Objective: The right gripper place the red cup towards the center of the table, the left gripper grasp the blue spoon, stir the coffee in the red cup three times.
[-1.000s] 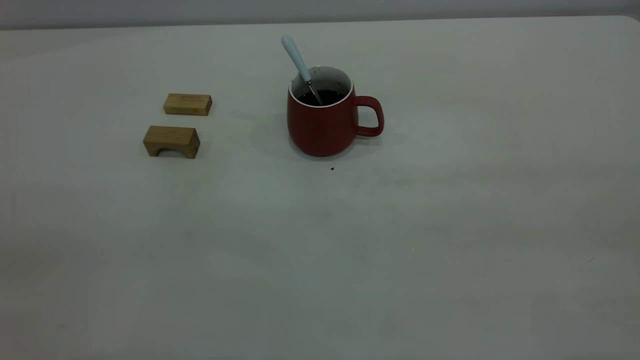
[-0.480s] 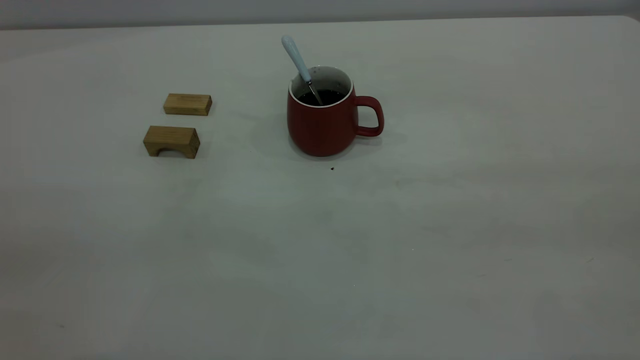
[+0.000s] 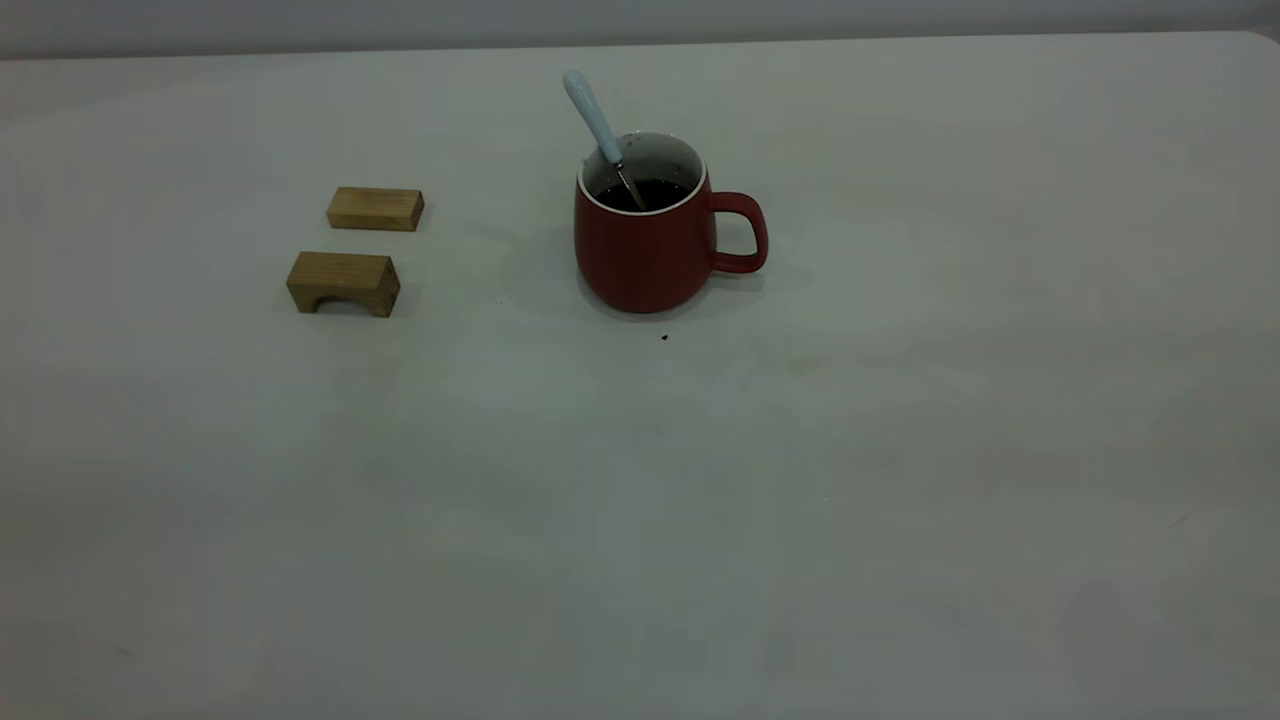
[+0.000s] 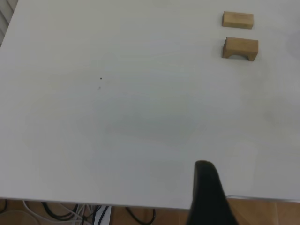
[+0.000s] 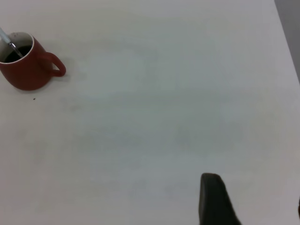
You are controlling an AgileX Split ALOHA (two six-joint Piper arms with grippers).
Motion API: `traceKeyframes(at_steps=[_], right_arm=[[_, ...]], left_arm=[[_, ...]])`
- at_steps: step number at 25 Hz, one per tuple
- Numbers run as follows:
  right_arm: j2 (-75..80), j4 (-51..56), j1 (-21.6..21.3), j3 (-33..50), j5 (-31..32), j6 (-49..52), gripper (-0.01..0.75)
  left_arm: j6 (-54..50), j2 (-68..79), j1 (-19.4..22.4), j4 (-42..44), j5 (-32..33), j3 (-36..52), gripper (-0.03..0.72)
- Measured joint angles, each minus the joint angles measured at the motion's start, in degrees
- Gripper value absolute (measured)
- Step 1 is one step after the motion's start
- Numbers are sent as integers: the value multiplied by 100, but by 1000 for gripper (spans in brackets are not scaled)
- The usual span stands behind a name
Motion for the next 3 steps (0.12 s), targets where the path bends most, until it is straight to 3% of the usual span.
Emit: traceKeyframes(at_steps=[3], right_arm=[[0,0,0,0,0,0,460]], left_arm=[[0,0,0,0,0,0,548]])
